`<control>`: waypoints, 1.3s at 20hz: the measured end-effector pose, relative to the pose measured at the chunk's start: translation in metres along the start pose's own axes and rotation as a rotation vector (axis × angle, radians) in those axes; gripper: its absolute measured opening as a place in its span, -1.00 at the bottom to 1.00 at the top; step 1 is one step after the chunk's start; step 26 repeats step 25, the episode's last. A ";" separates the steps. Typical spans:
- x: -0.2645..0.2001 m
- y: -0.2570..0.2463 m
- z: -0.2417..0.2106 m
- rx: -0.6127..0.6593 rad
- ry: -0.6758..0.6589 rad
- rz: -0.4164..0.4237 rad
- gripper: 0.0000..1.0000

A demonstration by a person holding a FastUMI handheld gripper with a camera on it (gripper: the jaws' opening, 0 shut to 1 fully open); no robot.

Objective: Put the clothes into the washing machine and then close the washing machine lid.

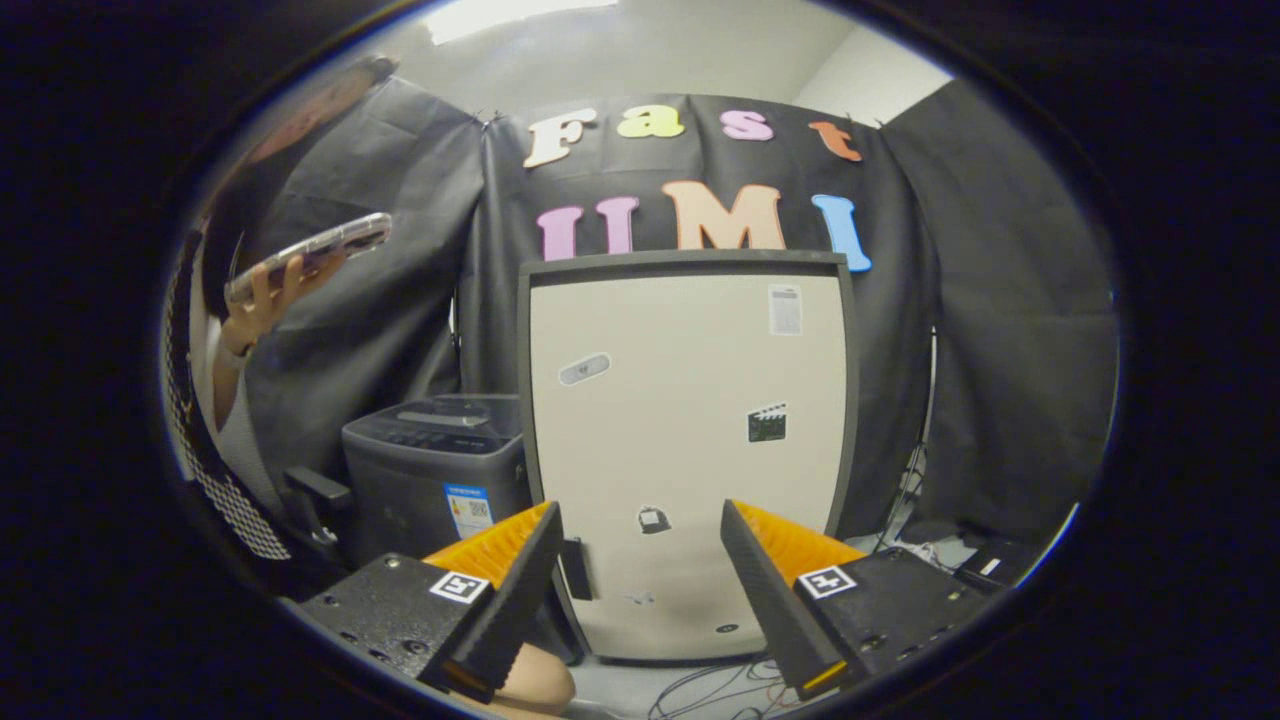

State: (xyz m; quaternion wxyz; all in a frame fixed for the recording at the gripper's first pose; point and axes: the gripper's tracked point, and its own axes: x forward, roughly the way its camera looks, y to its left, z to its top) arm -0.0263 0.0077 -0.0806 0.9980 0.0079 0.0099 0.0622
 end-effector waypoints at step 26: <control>0.004 0.001 -0.009 -0.019 0.046 0.004 0.93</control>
